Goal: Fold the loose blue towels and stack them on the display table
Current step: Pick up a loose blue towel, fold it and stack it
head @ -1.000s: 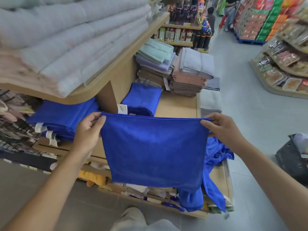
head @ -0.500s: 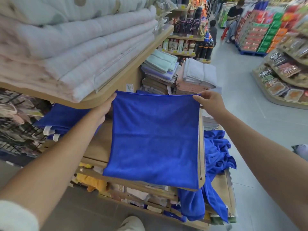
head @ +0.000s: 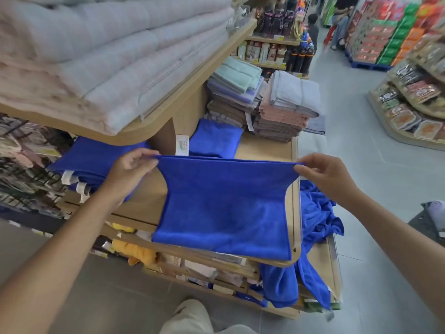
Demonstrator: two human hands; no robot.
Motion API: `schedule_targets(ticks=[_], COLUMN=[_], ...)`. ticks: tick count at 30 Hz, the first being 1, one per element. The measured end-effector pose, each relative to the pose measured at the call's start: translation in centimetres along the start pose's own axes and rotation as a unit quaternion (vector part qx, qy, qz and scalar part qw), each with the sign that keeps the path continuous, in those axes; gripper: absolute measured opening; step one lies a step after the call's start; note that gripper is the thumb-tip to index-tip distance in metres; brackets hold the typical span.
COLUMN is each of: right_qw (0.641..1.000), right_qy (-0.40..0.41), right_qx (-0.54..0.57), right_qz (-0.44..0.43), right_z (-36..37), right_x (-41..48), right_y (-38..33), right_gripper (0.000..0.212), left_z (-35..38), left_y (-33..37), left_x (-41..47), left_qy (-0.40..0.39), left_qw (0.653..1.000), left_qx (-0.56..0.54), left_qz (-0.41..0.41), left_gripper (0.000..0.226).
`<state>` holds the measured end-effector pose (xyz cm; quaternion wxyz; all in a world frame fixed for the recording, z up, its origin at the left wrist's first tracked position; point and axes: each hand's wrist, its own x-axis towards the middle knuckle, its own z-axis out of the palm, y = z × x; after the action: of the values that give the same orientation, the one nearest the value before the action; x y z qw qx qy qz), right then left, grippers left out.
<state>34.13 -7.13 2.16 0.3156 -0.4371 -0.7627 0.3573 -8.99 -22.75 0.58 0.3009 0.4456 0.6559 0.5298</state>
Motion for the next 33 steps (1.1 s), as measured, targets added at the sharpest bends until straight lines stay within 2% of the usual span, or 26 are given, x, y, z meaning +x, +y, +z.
schedule_targets(ticks=[3,4,6,8,10,14,15,18,19,21,22,24,25,28,31,33], right_qw=[0.996,0.991,0.968,0.936,0.937,0.961,0.956,0.907,0.887,0.862,0.856,0.852,0.858,0.913,0.966,0.977], right_qy=[-0.066,-0.103,-0.203,-0.275,-0.259,-0.158,-0.155,-0.241,-0.269,-0.306,-0.317,-0.328,-0.327,-0.258,-0.128,-0.087], right_qx=[-0.050,-0.071,-0.145,-0.213,-0.230,-0.226,-0.248,-0.345,-0.372,-0.400,-0.405,-0.405,-0.394,-0.315,-0.226,-0.189], right_qz=[-0.035,-0.037,-0.041,-0.048,-0.036,-0.026,-0.020,0.036,0.053,0.058,0.049,0.036,0.038,0.041,-0.006,-0.043], right_z=[0.1,0.2,0.9,1.4,2.0,4.7,5.4,7.2,7.5,7.9,7.9,7.5,6.9,4.2,1.0,-0.6], right_x=[-4.8,-6.1,-8.4,-9.1,-8.0,-2.4,-0.9,2.5,3.2,4.0,4.1,4.0,3.9,3.7,3.3,2.8], right_y=[0.4,0.8,1.8,2.6,3.1,4.2,4.4,5.4,5.7,6.0,6.1,6.0,5.8,4.1,1.0,-1.0], right_gripper=[0.025,0.021,0.006,0.019,0.033,0.015,0.020,0.045,0.045,0.037,0.032,0.026,0.022,0.002,0.020,0.027], left_z=[-2.0,-2.4,-2.6,-2.2,-1.5,1.2,1.9,3.3,3.4,3.1,3.0,2.6,2.3,0.8,-1.0,-1.9], left_y=[-2.1,-3.1,-4.9,-6.2,-6.8,-7.6,-7.9,-8.4,-8.4,-8.2,-8.0,-7.6,-7.3,-5.3,-1.9,-0.5], left_x=[-4.4,-5.7,-7.7,-8.4,-7.4,-2.2,-0.6,3.1,3.9,4.7,4.8,4.9,4.9,4.8,4.2,3.7], left_qy=[-0.078,-0.113,-0.172,-0.180,-0.157,-0.138,-0.146,-0.201,-0.214,-0.224,-0.225,-0.223,-0.216,-0.167,-0.143,-0.140], left_qw=[0.995,0.990,0.974,0.960,0.949,0.929,0.915,0.854,0.842,0.836,0.837,0.853,0.872,0.949,0.982,0.987], left_qx=[0.063,0.085,0.142,0.210,0.274,0.338,0.371,0.480,0.495,0.500,0.498,0.472,0.440,0.267,0.123,0.072], left_qz=[0.007,-0.005,-0.038,-0.044,-0.013,0.060,0.062,-0.001,-0.014,-0.017,-0.015,-0.016,-0.022,-0.006,0.023,0.027], left_gripper=[0.021,0.027,0.045,0.057,0.057,0.035,0.036,0.053,0.051,0.025,0.012,0.010,0.009,0.010,0.020,0.015])
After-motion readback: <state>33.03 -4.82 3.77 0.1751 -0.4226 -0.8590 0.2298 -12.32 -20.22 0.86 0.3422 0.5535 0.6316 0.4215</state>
